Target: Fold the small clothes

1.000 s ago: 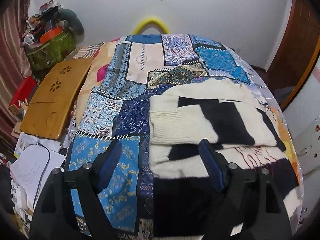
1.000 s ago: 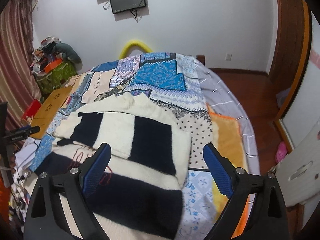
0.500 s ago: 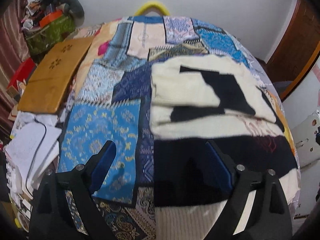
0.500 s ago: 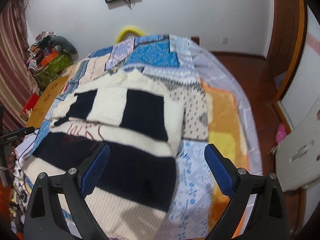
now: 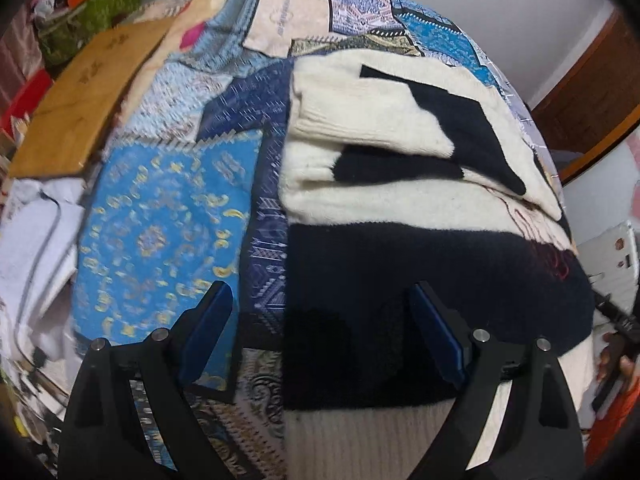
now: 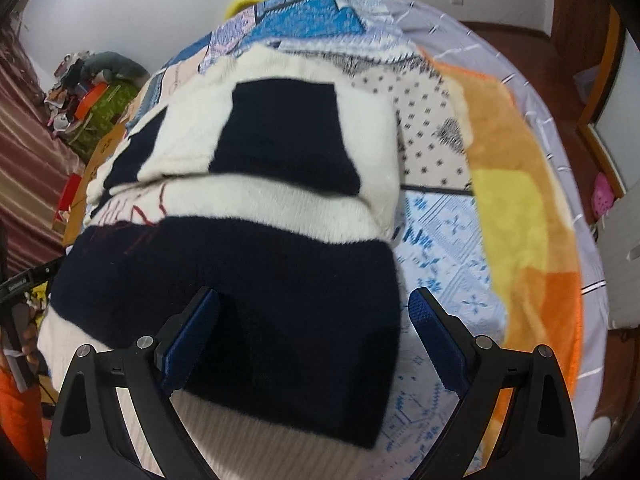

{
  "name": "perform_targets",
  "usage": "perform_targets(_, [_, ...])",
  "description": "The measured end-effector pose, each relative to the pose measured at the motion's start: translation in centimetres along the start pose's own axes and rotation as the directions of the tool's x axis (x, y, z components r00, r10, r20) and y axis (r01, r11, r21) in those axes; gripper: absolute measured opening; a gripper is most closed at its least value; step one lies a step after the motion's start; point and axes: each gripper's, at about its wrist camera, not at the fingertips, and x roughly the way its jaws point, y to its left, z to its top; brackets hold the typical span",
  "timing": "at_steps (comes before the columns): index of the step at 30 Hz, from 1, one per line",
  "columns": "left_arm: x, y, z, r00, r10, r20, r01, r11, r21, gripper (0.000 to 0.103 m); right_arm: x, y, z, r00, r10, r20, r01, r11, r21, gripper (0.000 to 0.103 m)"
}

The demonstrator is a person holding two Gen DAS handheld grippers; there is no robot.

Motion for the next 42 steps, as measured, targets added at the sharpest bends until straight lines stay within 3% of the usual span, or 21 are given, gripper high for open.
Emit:
perform_targets(3, [0.6, -0.1, 0.1, 0.999, -0.048, -0.016, 0.047, 0.998, -0.029, 0.088, 0.4, -0.4, 0.0, 0.999, 0.039, 0.0, -0.039, 0.999, 0.028, 0.092])
perform_targets(10, [0.9, -0.6, 0.2, 0.991, -0.131, -0.022, 0.13, 0.99, -0.049, 0.066, 0.2, 0.2, -0.4, 0.995, 0.104, 0.006, -0.104, 0.995, 0.003, 0.06])
perform_targets(12, [0.8, -0.8, 0.3, 0.99, -0.142, -0.019, 0.141, 0.989, -0.046, 0.054, 0.0, 0.6, -0.4, 0.995, 0.099, 0.016, -0.099, 0.995, -0.01, 0.051])
perform_targets(14, [0.6, -1.3, 0.4, 0.988, -0.151, -0.017, 0.15, 0.988, -0.03, 0.041, -0.1, 0.9, -0.2, 0.996, 0.085, 0.025, -0.084, 0.996, -0.028, 0.031])
perform_targets(17, [0.1, -1.9, 0.6, 0.991, -0.133, -0.001, 0.133, 0.991, 0.0, 0.022, -0.5, 1.1, 0.3, 0.997, 0.073, 0.039, -0.071, 0.997, -0.042, 0.016])
perform_targets(19, [-0.3, -2.2, 0.9, 0.993, -0.116, 0.014, 0.116, 0.993, 0.016, 0.01, -0.9, 1.3, 0.6, 0.995, 0.076, 0.061, -0.073, 0.996, -0.052, 0.014])
perform_targets(30, [-4.4, -2.4, 4.4, 0.976, -0.134, 0.174, 0.132, 0.991, 0.02, 0.01, -4.0, 2.6, 4.2, 0.974, 0.102, 0.201, -0.083, 0.992, -0.098, 0.012])
perform_targets(35, [-4.4, -2.7, 7.0, 0.968, -0.117, 0.223, 0.119, 0.993, 0.006, 0.009, -4.1, 2.8, 5.9, 0.966, 0.085, 0.244, -0.064, 0.993, -0.095, 0.012])
perform_targets(42, [-0.7, -1.7, 8.6, 0.981, -0.049, 0.186, 0.056, 0.998, -0.032, 0.009, -1.8, 1.5, 7.5, 0.97, 0.032, 0.239, -0.017, 0.998, -0.065, 0.012])
